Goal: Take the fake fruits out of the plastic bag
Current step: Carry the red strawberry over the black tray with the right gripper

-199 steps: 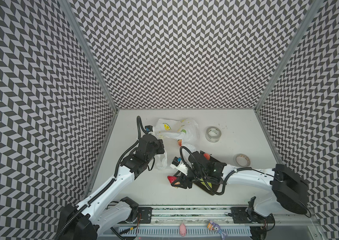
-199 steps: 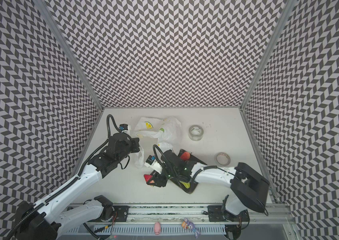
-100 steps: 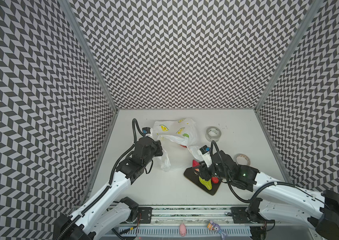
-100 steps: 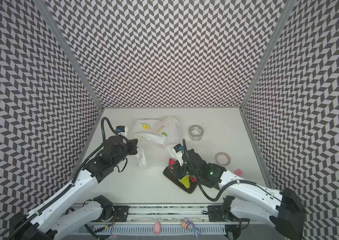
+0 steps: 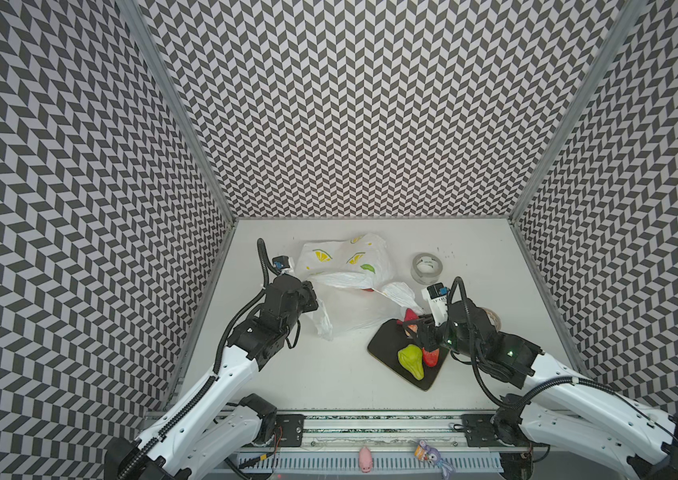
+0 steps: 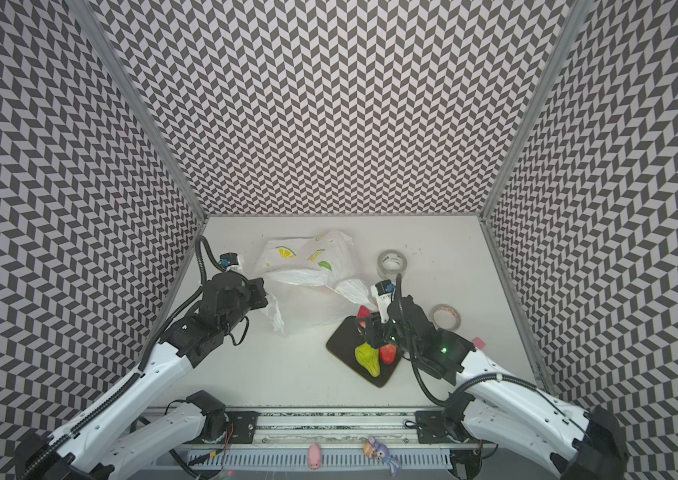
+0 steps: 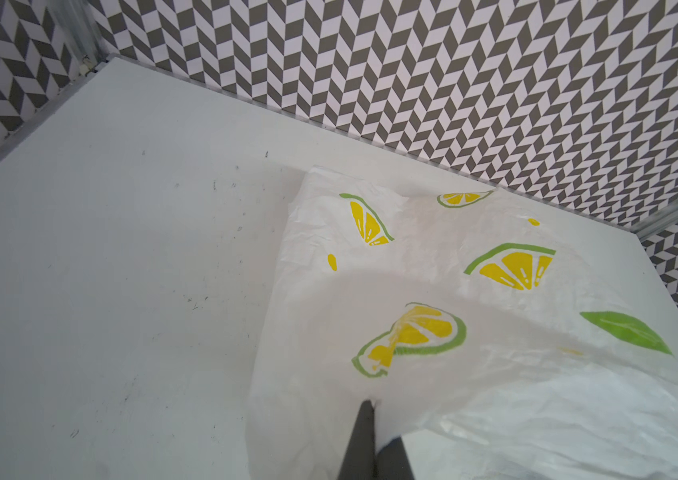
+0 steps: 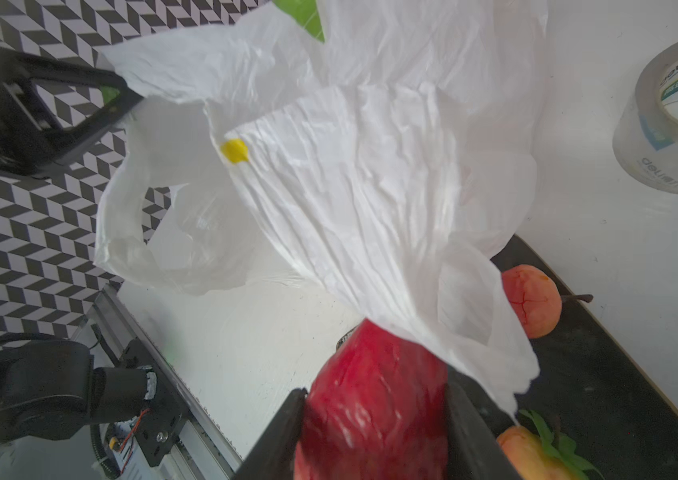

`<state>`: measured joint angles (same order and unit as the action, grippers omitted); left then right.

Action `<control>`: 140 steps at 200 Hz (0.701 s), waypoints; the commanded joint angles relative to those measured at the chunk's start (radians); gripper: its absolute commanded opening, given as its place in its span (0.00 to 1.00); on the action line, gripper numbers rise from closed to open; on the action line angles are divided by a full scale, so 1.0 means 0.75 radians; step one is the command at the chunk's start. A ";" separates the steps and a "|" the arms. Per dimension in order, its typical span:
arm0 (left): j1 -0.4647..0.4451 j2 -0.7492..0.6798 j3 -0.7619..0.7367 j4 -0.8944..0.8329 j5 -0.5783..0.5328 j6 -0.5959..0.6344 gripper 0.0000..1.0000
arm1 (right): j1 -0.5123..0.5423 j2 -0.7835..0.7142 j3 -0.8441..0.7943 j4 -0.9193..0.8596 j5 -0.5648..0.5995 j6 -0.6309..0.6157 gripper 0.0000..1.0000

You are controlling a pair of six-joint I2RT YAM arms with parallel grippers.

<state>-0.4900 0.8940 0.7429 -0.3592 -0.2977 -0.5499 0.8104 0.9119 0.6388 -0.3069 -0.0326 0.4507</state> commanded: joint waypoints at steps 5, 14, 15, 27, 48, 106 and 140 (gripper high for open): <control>0.004 -0.088 0.068 -0.100 -0.087 -0.078 0.00 | -0.040 0.067 0.056 0.154 -0.154 -0.062 0.36; 0.003 -0.125 0.055 -0.105 -0.078 -0.093 0.00 | -0.056 0.098 0.070 0.173 -0.184 -0.080 0.36; 0.002 -0.130 0.054 -0.104 -0.078 -0.095 0.00 | -0.056 0.098 0.070 0.173 -0.184 -0.080 0.36; 0.001 -0.168 0.036 -0.121 -0.068 -0.113 0.00 | -0.070 0.140 0.092 0.188 -0.219 -0.101 0.36; -0.003 -0.182 0.013 -0.134 -0.010 -0.125 0.00 | -0.078 0.188 0.126 0.169 -0.253 -0.124 0.35; -0.086 -0.098 -0.040 -0.028 0.106 -0.108 0.00 | -0.084 -0.033 0.024 -0.092 -0.471 0.025 0.35; -0.087 -0.038 -0.037 0.042 0.107 -0.099 0.00 | -0.084 -0.257 -0.034 -0.236 -0.459 0.204 0.36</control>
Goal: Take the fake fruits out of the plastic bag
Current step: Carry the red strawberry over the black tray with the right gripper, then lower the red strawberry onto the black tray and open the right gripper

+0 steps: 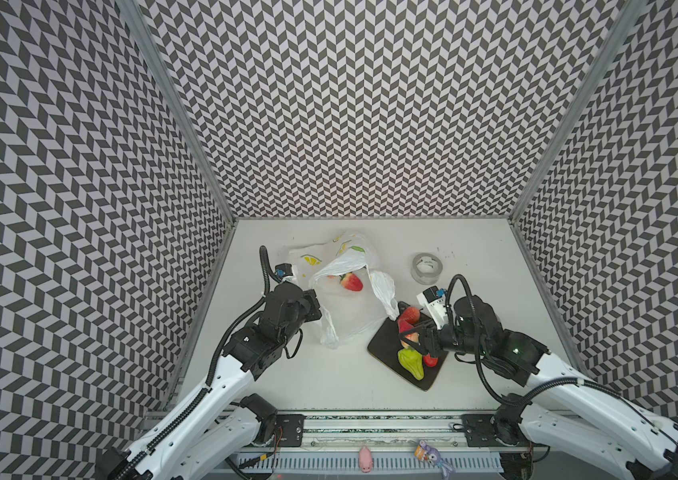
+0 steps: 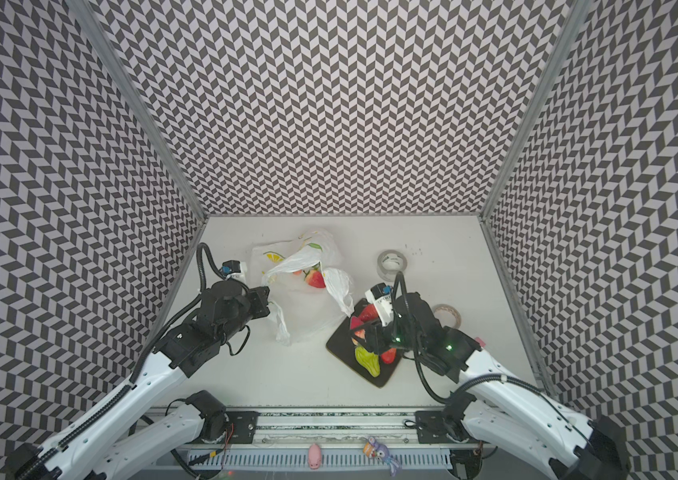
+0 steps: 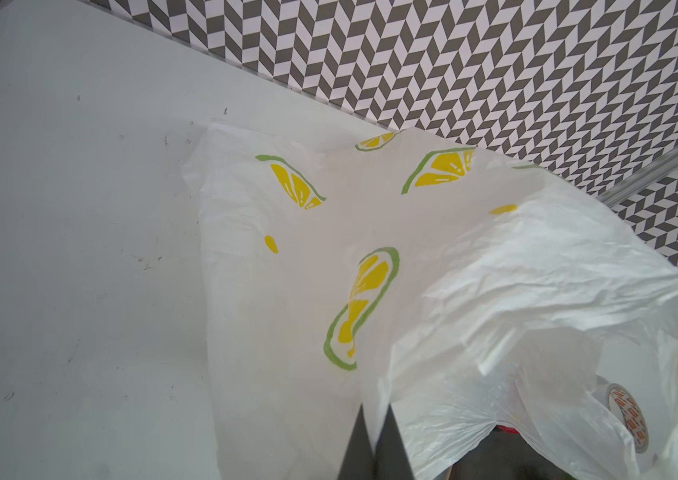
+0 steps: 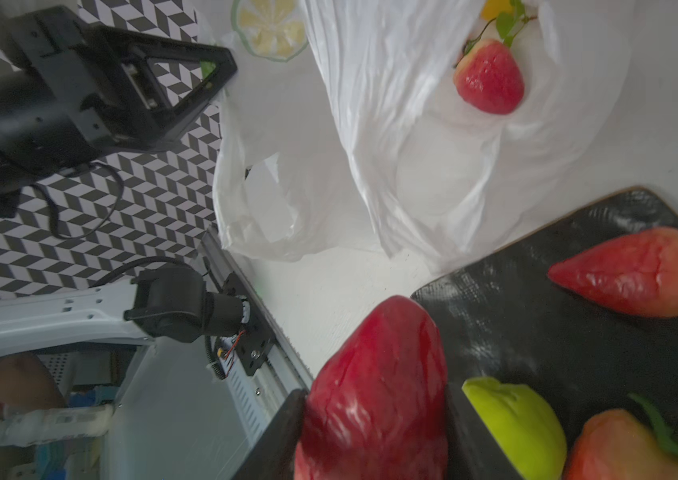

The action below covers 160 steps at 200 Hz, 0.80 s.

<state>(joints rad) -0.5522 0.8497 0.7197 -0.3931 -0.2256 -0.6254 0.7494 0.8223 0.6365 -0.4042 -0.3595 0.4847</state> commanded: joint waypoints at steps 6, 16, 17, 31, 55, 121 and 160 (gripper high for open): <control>-0.004 0.026 -0.004 0.092 0.007 0.001 0.00 | -0.003 -0.178 -0.037 -0.124 0.037 0.190 0.35; -0.004 0.031 0.000 0.091 0.003 0.001 0.00 | -0.008 -0.214 -0.030 -0.175 0.157 0.245 0.37; -0.004 0.030 0.000 0.092 0.002 0.001 0.00 | -0.010 -0.214 -0.029 -0.180 0.168 0.247 0.37; -0.004 0.022 -0.002 0.092 0.001 -0.001 0.00 | -0.040 -0.162 -0.015 -0.244 0.296 0.273 0.38; -0.003 -0.011 -0.006 0.073 0.002 -0.003 0.00 | -0.105 -0.004 -0.018 -0.263 0.501 0.281 0.37; -0.004 -0.060 0.006 0.021 -0.006 0.011 0.00 | -0.261 0.206 0.061 -0.220 0.875 0.153 0.38; -0.004 -0.060 0.007 0.017 -0.005 0.011 0.00 | -0.269 0.342 0.057 -0.255 0.876 0.222 0.37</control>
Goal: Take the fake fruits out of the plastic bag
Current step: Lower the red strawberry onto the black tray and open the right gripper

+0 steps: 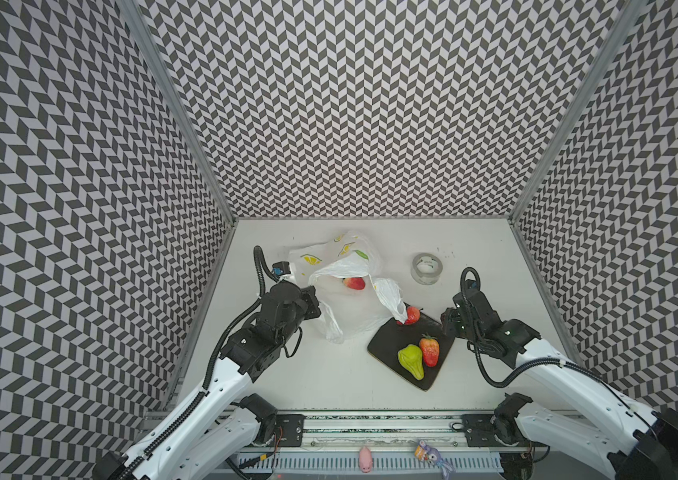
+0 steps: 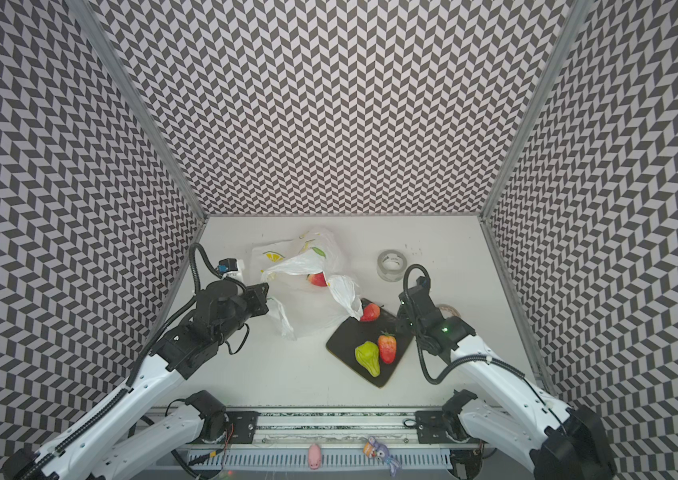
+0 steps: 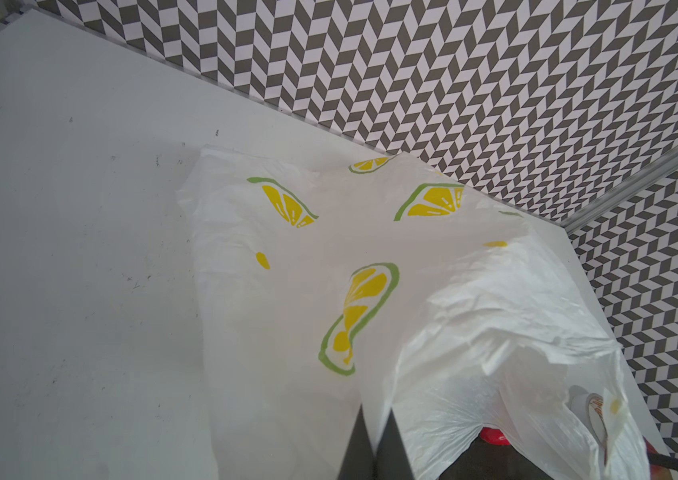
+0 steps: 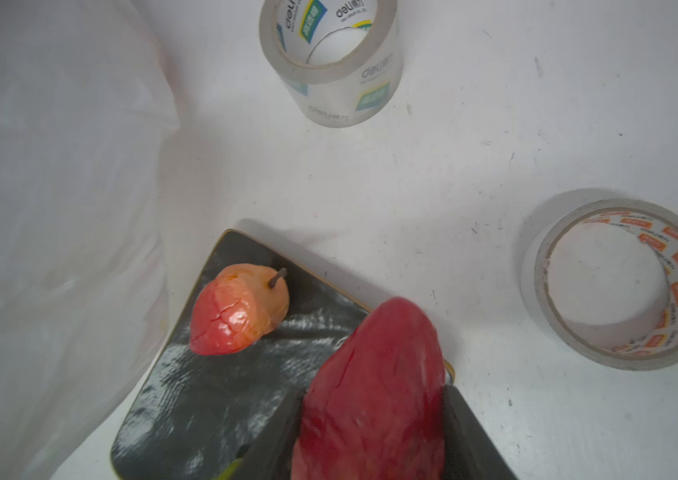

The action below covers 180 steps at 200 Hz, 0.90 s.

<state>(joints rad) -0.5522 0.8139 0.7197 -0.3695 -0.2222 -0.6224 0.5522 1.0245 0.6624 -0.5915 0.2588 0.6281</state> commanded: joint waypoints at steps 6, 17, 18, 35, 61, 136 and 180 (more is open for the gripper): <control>-0.004 -0.013 0.008 -0.017 -0.012 0.008 0.00 | -0.006 0.098 0.023 -0.012 0.027 0.029 0.37; -0.003 -0.013 0.010 -0.019 -0.017 0.008 0.00 | -0.004 0.134 0.005 0.004 -0.026 0.032 0.38; -0.004 -0.013 0.010 -0.019 -0.017 0.008 0.00 | -0.004 0.137 0.002 0.006 -0.031 0.033 0.38; -0.002 -0.013 0.012 -0.019 -0.021 0.007 0.00 | -0.004 0.149 -0.047 0.045 -0.068 0.050 0.39; -0.002 -0.010 0.020 -0.021 -0.025 0.011 0.00 | -0.004 0.132 -0.074 0.072 -0.089 0.054 0.43; -0.002 -0.012 0.033 -0.035 -0.037 0.011 0.00 | -0.004 0.183 -0.100 0.136 -0.151 0.040 0.59; -0.002 -0.008 0.038 -0.035 -0.037 0.013 0.00 | -0.004 0.128 -0.083 0.093 -0.104 0.051 0.72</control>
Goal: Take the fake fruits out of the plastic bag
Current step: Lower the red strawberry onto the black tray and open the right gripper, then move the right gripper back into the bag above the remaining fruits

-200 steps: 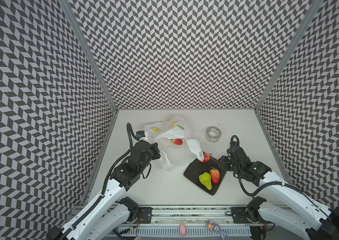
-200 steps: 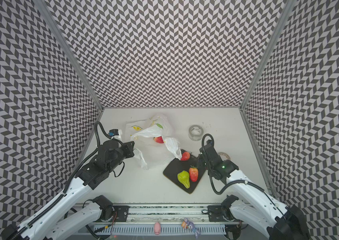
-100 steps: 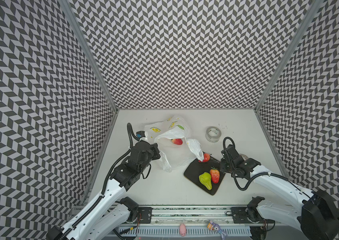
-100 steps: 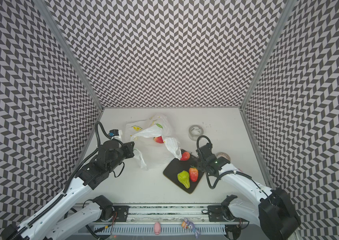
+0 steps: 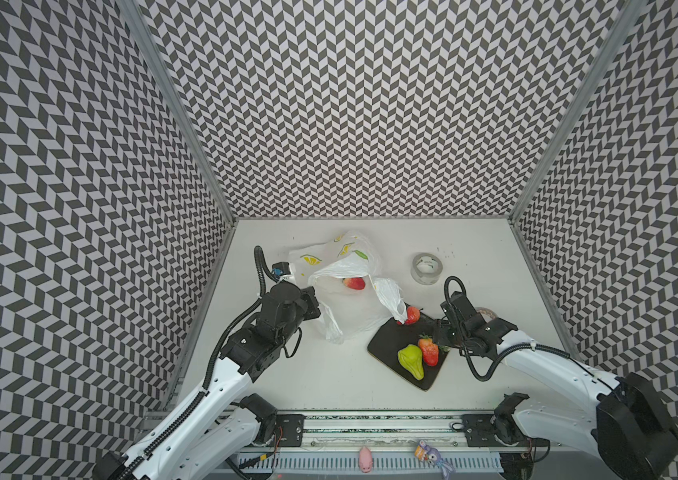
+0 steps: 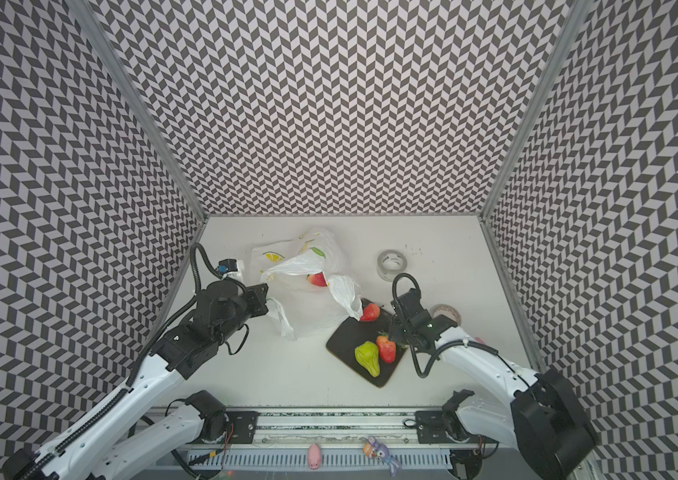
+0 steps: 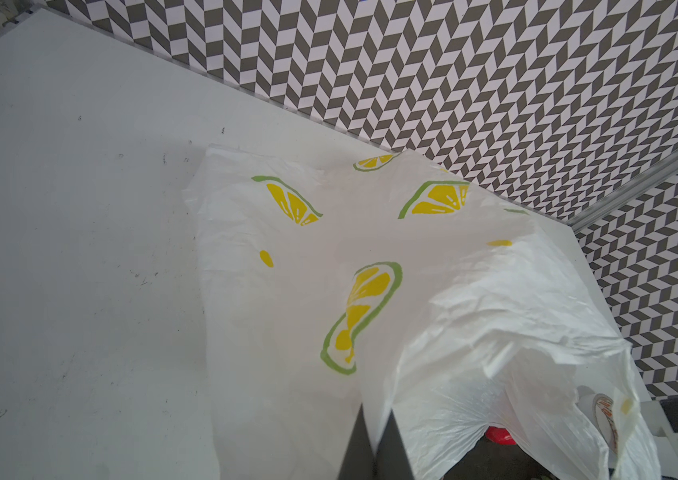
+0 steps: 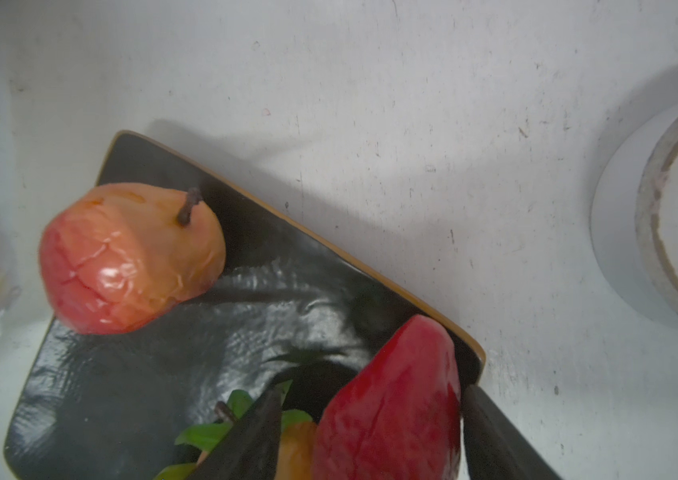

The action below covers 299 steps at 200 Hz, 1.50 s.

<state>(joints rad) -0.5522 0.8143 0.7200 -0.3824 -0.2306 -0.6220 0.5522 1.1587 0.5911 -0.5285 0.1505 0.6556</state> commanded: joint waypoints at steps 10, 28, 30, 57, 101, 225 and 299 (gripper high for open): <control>-0.002 -0.009 0.038 -0.020 -0.026 0.013 0.00 | -0.004 -0.068 0.025 -0.015 0.062 0.021 0.73; -0.002 -0.009 0.043 -0.024 -0.026 0.015 0.00 | -0.004 -0.136 0.067 -0.056 0.092 0.026 0.74; -0.002 -0.011 0.045 -0.024 -0.024 0.015 0.00 | -0.004 -0.146 0.072 -0.059 0.094 0.026 0.74; -0.002 -0.015 0.047 -0.026 -0.023 0.017 0.00 | -0.002 -0.315 0.151 -0.050 0.064 -0.052 0.72; -0.002 -0.021 0.046 -0.014 -0.012 0.021 0.00 | 0.169 -0.509 0.176 0.296 -0.335 -0.237 0.56; -0.004 -0.072 0.041 -0.015 0.041 0.019 0.00 | 0.803 0.337 0.443 0.762 0.256 -0.575 0.35; -0.004 -0.108 0.072 -0.057 0.074 0.073 0.00 | 0.760 0.811 0.687 0.666 0.463 -0.940 0.36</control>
<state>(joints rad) -0.5522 0.7494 0.7307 -0.4053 -0.1875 -0.5953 1.1366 1.7298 1.0962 -0.0505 0.4004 0.1001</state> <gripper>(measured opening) 0.047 0.357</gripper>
